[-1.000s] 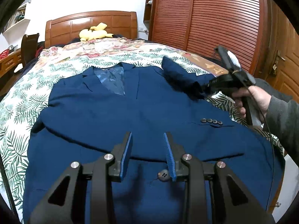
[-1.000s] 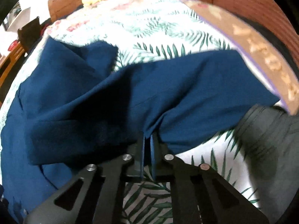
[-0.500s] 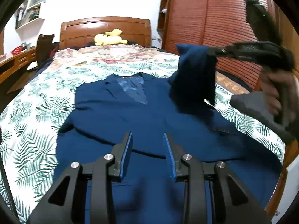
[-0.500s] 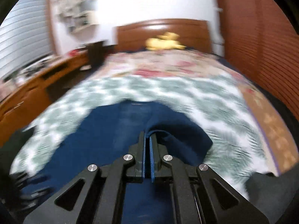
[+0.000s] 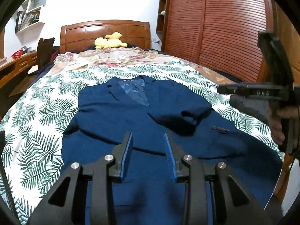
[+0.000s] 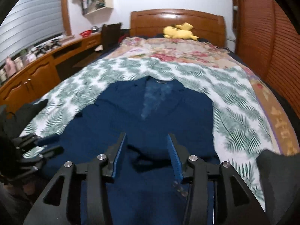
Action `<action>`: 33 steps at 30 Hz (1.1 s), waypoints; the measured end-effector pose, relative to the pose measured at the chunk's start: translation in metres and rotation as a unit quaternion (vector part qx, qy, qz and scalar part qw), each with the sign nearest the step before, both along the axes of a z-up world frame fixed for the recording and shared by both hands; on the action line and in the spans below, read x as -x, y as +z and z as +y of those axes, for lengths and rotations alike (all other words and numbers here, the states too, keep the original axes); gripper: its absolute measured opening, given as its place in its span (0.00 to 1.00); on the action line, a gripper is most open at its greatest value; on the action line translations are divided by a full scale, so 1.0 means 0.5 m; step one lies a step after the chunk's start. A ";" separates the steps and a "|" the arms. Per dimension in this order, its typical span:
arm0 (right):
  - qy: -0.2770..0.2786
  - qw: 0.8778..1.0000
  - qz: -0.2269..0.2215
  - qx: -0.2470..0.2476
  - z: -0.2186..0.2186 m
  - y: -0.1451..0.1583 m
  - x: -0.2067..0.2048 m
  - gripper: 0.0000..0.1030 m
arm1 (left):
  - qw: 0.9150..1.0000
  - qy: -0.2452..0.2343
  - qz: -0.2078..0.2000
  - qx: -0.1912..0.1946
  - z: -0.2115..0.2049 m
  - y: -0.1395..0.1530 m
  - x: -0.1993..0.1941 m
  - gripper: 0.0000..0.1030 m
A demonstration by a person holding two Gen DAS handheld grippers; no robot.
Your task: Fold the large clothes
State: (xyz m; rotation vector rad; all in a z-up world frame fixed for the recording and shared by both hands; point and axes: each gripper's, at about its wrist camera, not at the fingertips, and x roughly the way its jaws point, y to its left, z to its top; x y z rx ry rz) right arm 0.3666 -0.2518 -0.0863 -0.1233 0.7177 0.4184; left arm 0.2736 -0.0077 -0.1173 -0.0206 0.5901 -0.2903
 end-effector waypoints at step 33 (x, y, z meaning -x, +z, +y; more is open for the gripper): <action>-0.019 0.997 0.067 -0.014 -0.244 -0.141 0.141 0.43 | 0.994 -0.091 0.003 -0.067 -0.321 0.068 0.013 0.32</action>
